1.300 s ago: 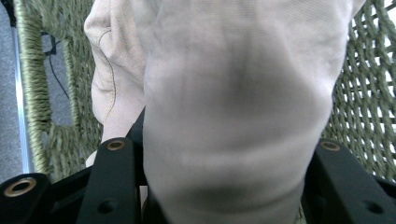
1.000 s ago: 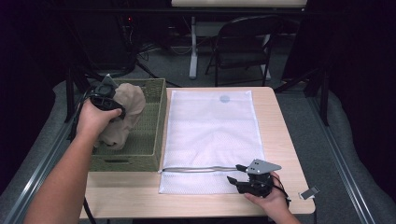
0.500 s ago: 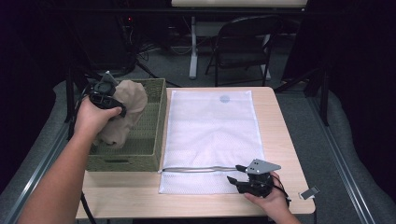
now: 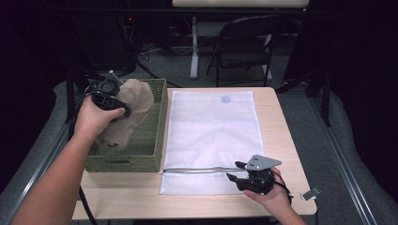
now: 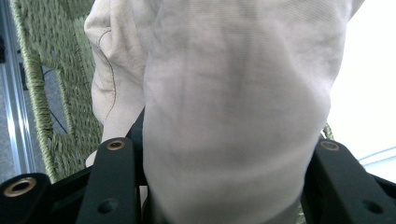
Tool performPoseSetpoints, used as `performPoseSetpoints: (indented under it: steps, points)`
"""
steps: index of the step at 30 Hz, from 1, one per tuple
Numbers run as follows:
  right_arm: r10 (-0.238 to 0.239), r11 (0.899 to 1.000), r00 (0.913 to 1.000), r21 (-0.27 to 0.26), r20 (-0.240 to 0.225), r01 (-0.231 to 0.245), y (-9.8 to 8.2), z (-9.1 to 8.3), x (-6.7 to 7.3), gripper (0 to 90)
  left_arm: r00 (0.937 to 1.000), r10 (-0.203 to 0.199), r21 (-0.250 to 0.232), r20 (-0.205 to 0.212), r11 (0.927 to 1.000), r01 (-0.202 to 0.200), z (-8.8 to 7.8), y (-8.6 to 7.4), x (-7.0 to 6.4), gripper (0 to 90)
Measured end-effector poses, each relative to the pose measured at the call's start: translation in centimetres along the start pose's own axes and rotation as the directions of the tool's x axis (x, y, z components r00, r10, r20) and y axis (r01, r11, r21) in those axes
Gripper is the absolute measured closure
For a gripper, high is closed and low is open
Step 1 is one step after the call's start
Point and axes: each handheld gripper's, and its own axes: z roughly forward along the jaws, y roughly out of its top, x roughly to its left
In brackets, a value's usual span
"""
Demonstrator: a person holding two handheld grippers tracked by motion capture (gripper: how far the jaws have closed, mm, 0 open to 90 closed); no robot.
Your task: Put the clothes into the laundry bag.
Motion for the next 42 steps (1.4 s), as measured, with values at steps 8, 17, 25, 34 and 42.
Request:
performPoseSetpoints:
  steps: [8, 17, 25, 34, 42]
  points:
    - [-0.012, 1.000, 0.9999, 0.022, -0.012, 0.013, 1.2, 0.4, -1.0, 52.7, 0.9989, 0.045, -0.032, 0.014, 0.9985, -0.045, -0.7, -0.7, -0.8, 48.6]
    - [-0.011, 1.000, 0.9996, 0.006, -0.027, 0.012, 2.6, 0.9, -1.8, 57.3, 0.9930, 0.109, -0.042, 0.047, 0.9934, -0.107, -1.0, -1.4, -2.4, 48.6]
    - [-0.032, 0.999, 0.9983, 0.024, -0.049, 0.034, 3.5, 1.8, -2.1, 65.0, 0.9851, 0.154, -0.049, 0.078, 0.9875, -0.150, -1.1, -2.1, -4.0, 48.6]
    - [-0.057, 0.996, 0.9958, 0.060, -0.072, 0.061, 4.0, 3.5, -2.4, 72.2, 0.9798, 0.180, -0.055, 0.088, 0.9830, -0.175, -1.3, -2.4, -5.0, 48.6]
    - [-0.065, 0.993, 0.9945, 0.091, -0.082, 0.073, 3.9, 5.1, -2.9, 75.3, 0.9729, 0.211, -0.060, 0.095, 0.9768, -0.206, -1.7, -2.6, -6.1, 48.7]
